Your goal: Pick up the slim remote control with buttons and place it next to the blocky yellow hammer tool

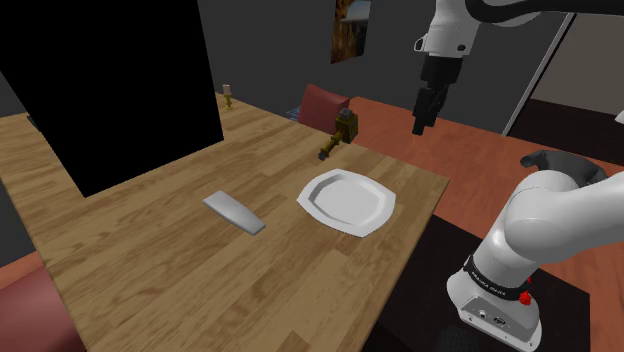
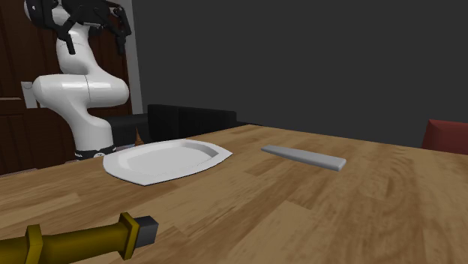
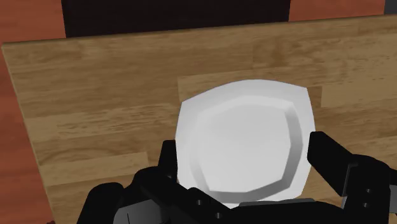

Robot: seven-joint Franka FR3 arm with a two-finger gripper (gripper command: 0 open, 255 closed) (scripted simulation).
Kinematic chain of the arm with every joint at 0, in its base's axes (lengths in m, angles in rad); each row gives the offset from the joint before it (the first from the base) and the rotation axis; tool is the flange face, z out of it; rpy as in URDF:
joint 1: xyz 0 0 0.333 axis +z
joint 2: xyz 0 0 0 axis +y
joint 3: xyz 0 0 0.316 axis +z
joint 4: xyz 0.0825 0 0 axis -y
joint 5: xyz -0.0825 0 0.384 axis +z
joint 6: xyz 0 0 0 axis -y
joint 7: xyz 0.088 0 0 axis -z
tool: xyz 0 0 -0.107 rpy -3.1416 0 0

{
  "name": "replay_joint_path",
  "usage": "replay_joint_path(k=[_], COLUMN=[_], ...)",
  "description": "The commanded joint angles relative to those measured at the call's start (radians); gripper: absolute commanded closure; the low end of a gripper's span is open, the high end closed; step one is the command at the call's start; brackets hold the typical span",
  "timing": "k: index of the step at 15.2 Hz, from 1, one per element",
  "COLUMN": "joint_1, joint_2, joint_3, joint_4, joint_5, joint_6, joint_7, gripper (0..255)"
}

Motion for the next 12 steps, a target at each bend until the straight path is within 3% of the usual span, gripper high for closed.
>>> replay_joint_path(k=[1,12], joint_1=[0.000,0.066], joint_2=[0.000,0.273], joint_3=[0.000,0.184], joint_4=[0.000,0.031], joint_5=[0.000,0.094], joint_6=[0.000,0.281], joint_7=[0.000,0.164], gripper=[0,0])
